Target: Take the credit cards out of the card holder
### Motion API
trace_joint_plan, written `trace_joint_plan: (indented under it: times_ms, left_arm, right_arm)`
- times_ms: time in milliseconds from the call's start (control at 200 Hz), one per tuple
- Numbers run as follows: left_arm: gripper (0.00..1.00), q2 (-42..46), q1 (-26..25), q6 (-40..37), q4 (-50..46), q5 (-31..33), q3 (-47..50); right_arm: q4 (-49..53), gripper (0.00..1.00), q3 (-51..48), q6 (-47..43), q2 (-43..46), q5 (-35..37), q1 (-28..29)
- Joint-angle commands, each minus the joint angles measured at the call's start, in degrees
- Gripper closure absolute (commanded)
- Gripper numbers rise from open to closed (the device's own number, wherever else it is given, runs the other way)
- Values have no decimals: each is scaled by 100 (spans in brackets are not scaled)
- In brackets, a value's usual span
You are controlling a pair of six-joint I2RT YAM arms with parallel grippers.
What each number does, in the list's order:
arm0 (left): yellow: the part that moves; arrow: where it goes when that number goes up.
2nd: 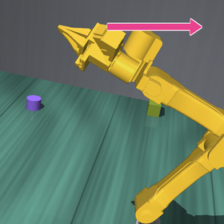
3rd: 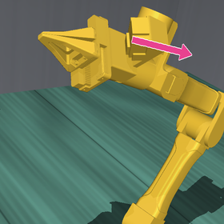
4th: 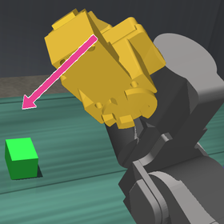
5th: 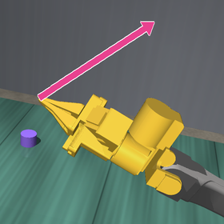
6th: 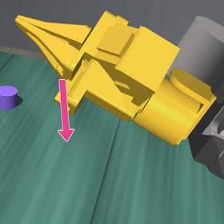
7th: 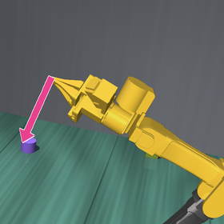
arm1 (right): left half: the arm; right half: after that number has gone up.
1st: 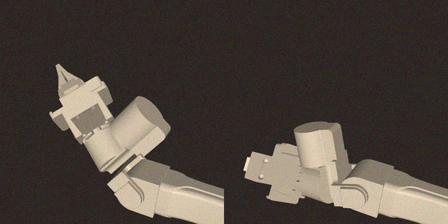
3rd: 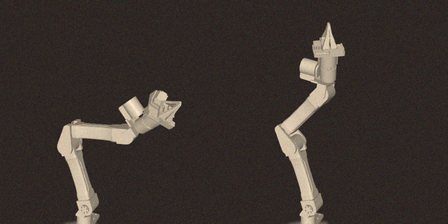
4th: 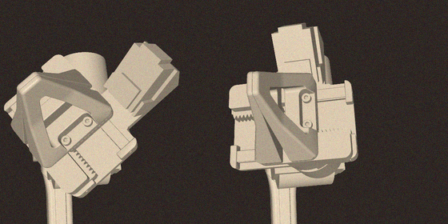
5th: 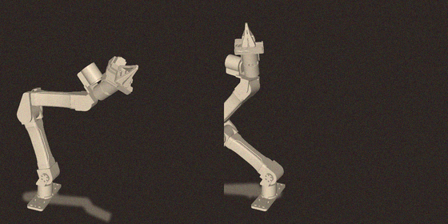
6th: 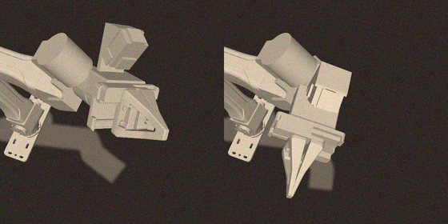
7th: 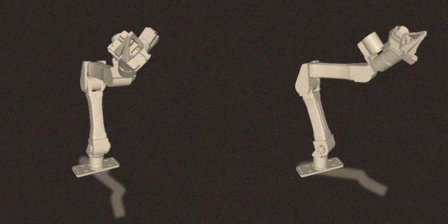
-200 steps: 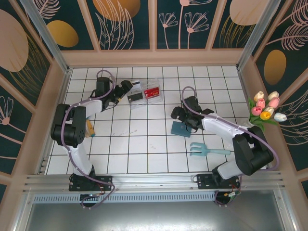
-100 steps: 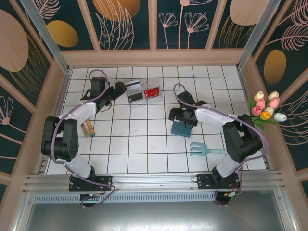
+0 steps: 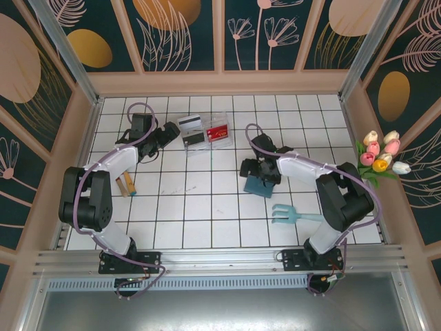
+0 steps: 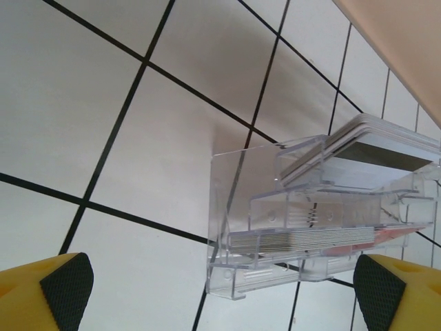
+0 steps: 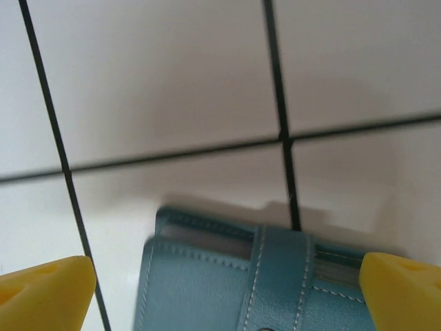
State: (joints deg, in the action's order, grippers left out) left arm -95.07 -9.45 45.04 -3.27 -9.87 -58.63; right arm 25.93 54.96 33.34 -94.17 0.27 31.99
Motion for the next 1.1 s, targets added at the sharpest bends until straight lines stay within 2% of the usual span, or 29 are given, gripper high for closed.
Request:
trace_joint_plan:
  times_ms: [0, 275, 535, 661, 741, 916, 1096]
  left_arm:
    - [1, 31, -21, -83, 22, 237, 116]
    - [1, 341, -26, -233, 79, 372, 257]
    - [1, 502, -21, -251, 75, 365, 506]
    - [1, 595, -22, -232, 56, 319, 567]
    - [2, 721, -24, -166, 79, 325, 690]
    - [2, 1003, -30, -10, 154, -11, 1127]
    - [7, 1400, -35, 389, 378, -529, 1769]
  right_arm:
    - [132, 1, -222, 439, 186, -448, 311]
    - [439, 5, -229, 592, 330, -656, 932]
    - [631, 22, -11, 521, 145, -143, 1023]
    - [411, 37, 24, 415, -111, -498, 1024]
    - [267, 41, 62, 405, -277, -643, 1067]
    - [200, 43, 392, 328, -572, -594, 1314]
    - [-535, 44, 611, 632, -883, -1087, 1765]
